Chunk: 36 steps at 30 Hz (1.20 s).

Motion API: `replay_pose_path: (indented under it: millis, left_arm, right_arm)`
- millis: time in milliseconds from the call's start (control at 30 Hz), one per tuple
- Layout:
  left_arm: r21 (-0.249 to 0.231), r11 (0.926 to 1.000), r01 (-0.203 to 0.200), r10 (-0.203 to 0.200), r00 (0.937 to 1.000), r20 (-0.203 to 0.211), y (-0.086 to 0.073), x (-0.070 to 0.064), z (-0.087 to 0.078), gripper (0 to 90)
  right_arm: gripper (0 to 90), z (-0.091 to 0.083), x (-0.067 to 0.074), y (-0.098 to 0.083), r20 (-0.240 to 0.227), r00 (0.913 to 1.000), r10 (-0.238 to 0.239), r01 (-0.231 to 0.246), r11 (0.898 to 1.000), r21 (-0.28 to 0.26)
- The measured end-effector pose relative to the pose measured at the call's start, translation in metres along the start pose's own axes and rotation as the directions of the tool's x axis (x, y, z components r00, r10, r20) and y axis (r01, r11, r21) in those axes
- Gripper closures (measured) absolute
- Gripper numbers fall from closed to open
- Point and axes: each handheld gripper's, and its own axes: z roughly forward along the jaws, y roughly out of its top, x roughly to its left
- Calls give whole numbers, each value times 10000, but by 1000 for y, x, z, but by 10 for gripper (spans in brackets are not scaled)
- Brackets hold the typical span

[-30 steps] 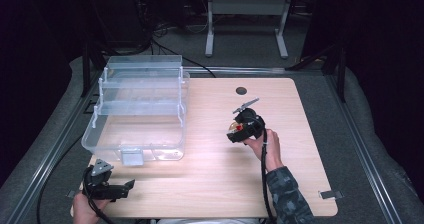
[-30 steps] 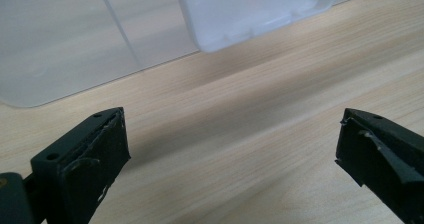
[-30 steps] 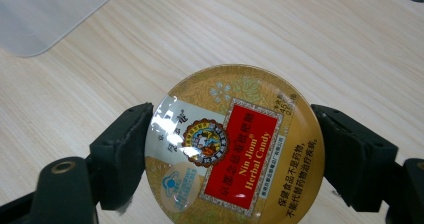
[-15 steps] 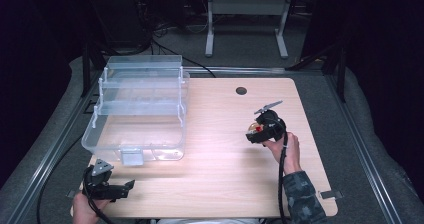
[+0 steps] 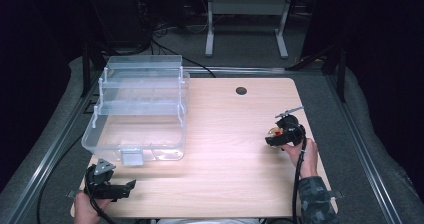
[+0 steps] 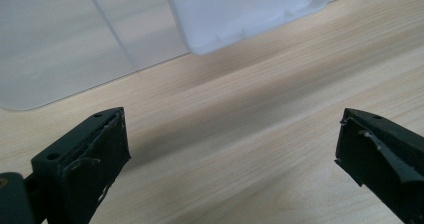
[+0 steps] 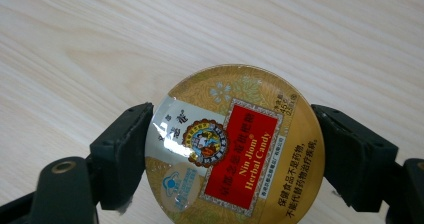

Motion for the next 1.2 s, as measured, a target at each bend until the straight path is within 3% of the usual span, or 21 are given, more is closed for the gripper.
replay_pose_path:
  millis: [67, 133, 200, 333, 367, 633, 767, 800, 867, 933, 1100, 1167, 1200]
  left_arm:
    - [28, 10000, 0, 0, 10000, 21, 0, 0, 0, 6]
    - [70, 10000, 13, -13, 10000, 36, 1, 0, 1, 6]
    - [60, 10000, 10, -10, 10000, 16, 1, 0, 1, 6]
    - [10, 10000, 5, -5, 10000, 1, 3, 1, -2, 6]
    - [25, 10000, -8, 8, 10000, -1, 3, 1, -2, 8]
    - [126, 9999, 9, -9, 10000, 16, 0, 0, 0, 9]
    - [177, 9998, -24, 24, 10000, 24, 1, -1, 1, 9]
    - [162, 9999, -27, 27, 10000, 25, 1, -1, 1, 9]
    - [166, 9999, -44, 43, 10000, 33, 2, -1, 0, 9]
    - [198, 9998, -72, 71, 10000, 27, 2, -1, -1, 9]
    - [147, 9998, -132, 132, 9999, -2, 4, -2, -3, 10]
    - [129, 9998, -145, 144, 9999, 18, 5, -3, -5, 10]
    - [117, 9998, -164, 164, 9999, 10, 6, -3, -6, 10]
  right_arm:
    - [201, 1, -3, -2, -92, 9999, 75, -74, 10000, 38]
    - [201, 4, -12, -8, 189, 9994, 275, -280, 9993, 258]
    - [201, 7, -19, -13, -177, 9991, 385, -378, 9986, 356]
    - [201, 10, -26, -20, 123, 9982, 590, -595, 9970, 495]
    - [201, 12, -28, -24, 426, 9971, 626, -654, 9955, 679]
    - [200, 15, -38, -36, 619, 9939, 908, -962, 9911, 918]
    - [199, 16, -41, -39, 389, 9941, 1011, -1044, 9898, 967]
    - [199, 17, -41, -41, 820, 9915, 1006, -1086, 9891, 998]
    - [193, 18, -43, -44, 427, 9926, 1133, -1172, 9877, 1035]
    - [127, 17, -44, -44, 523, 9921, 1144, -1196, 9867, 1104]
    - [76, 9, -45, -42, 314, 9919, 1231, -1255, 9876, 941]
    - [68, 3, -41, -40, 572, 9916, 1164, -1207, 9897, 775]
    - [63, 1, -41, -40, 359, 9924, 1180, -1203, 9903, 695]
